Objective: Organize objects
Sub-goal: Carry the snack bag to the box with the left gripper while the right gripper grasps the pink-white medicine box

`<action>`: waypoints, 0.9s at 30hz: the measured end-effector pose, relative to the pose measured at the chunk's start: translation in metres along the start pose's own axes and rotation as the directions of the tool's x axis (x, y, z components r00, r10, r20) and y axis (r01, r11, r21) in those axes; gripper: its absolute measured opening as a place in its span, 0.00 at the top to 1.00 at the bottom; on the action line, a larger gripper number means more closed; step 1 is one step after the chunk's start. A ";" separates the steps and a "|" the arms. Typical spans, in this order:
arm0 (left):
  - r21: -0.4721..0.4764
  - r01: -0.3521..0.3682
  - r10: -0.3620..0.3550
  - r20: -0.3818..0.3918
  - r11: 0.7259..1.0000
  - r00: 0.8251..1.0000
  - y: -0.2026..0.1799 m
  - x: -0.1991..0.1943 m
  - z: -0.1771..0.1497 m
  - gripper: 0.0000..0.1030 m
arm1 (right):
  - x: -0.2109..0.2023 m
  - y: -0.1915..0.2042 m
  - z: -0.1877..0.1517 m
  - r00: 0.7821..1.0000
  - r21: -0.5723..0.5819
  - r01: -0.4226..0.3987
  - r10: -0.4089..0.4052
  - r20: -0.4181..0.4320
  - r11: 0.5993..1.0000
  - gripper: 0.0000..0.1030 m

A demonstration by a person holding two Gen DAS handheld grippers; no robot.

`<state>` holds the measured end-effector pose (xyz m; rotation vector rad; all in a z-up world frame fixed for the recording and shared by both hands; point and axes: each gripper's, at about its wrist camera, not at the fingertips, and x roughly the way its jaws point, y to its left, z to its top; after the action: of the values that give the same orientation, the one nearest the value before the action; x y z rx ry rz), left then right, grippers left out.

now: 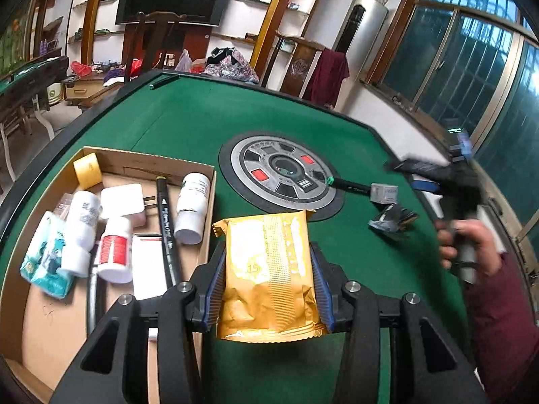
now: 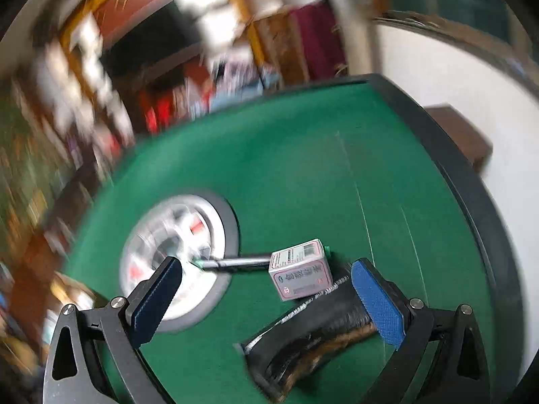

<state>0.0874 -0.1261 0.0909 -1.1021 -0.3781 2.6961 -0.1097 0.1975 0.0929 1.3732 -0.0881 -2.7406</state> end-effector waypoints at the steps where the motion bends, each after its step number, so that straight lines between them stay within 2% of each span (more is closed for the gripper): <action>1: 0.001 0.007 -0.007 0.008 1.000 1.000 0.001 -0.006 -0.002 0.56 | 0.007 0.004 0.001 0.999 -0.035 0.051 -0.051 -0.014 0.998 0.02; 2: 0.004 0.012 -0.012 0.019 1.000 1.000 0.004 -0.011 -0.003 0.56 | 0.015 0.008 0.002 0.996 -0.065 0.079 -0.081 -0.028 0.995 0.02; 7: -0.015 0.012 -0.011 0.018 1.000 1.000 0.019 -0.017 -0.004 0.56 | 0.030 0.005 -0.005 0.994 -0.081 0.092 -0.096 -0.051 0.993 0.08; 9: -0.034 0.008 -0.008 0.010 0.999 1.000 0.027 -0.016 -0.006 0.56 | 0.035 0.007 -0.008 0.993 -0.090 0.098 -0.104 -0.059 0.991 0.17; 11: -0.047 0.005 -0.004 0.010 0.999 1.000 0.034 -0.017 -0.008 0.56 | 0.043 0.005 -0.008 0.991 -0.084 0.091 -0.099 -0.086 0.992 0.48; 12: -0.053 0.004 -0.003 0.012 0.999 1.000 0.036 -0.019 -0.009 0.56 | 0.044 0.009 -0.010 0.991 -0.079 0.091 -0.098 -0.092 0.993 0.51; 19: -0.086 -0.008 0.011 0.028 0.996 1.000 0.045 -0.023 -0.012 0.56 | 0.027 0.003 -0.016 0.998 -0.008 0.052 -0.052 -0.031 0.999 0.52; 23: -0.097 -0.016 0.022 0.063 0.995 0.998 0.049 -0.040 -0.016 0.56 | -0.010 0.005 -0.021 0.999 0.046 -0.054 0.054 0.010 0.997 0.52; 27: -0.109 -0.028 0.038 0.091 0.994 0.995 0.057 -0.061 -0.023 0.56 | -0.048 0.027 -0.033 0.987 0.028 -0.155 0.154 0.053 0.987 0.52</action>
<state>0.1414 -0.1938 0.0978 -1.0216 -0.5309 2.7927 -0.0532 0.1742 0.1135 1.2476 -0.2328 -2.6565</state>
